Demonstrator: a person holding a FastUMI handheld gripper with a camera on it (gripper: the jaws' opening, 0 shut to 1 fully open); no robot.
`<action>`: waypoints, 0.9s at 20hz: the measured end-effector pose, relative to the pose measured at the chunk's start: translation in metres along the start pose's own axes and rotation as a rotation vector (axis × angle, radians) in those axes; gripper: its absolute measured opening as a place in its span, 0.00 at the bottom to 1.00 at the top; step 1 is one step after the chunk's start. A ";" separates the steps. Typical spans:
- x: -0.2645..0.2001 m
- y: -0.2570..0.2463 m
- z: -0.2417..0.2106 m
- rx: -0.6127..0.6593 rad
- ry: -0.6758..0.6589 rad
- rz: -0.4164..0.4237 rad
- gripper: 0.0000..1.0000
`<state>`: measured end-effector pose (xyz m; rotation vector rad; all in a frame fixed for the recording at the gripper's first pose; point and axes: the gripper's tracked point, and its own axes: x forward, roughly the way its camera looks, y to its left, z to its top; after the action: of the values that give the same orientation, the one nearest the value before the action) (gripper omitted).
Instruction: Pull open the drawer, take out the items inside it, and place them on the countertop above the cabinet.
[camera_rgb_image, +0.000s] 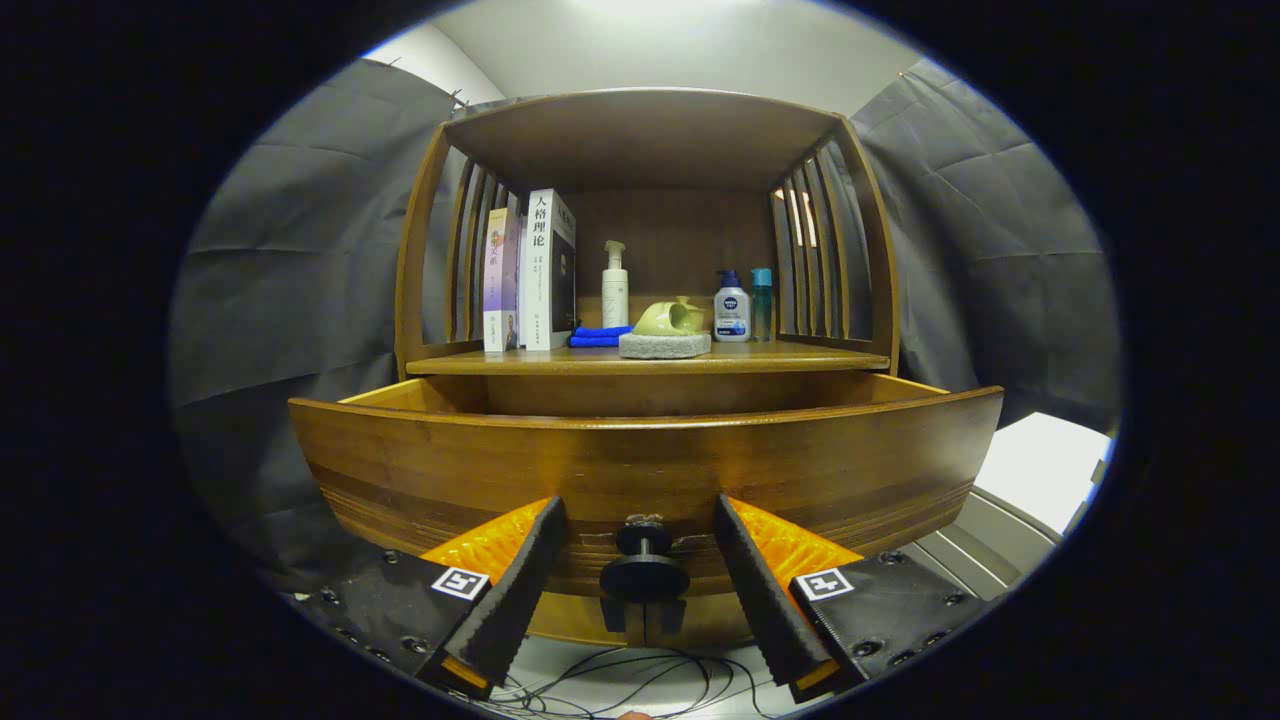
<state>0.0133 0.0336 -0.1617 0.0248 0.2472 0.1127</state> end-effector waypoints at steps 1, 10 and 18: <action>0.004 0.000 -0.003 -0.001 0.017 0.003 0.96; 0.041 -0.001 0.006 -0.013 0.021 -0.001 0.96; 0.078 -0.001 0.011 -0.014 0.039 -0.003 0.97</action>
<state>0.0911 0.0411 -0.1697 0.0082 0.2853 0.1121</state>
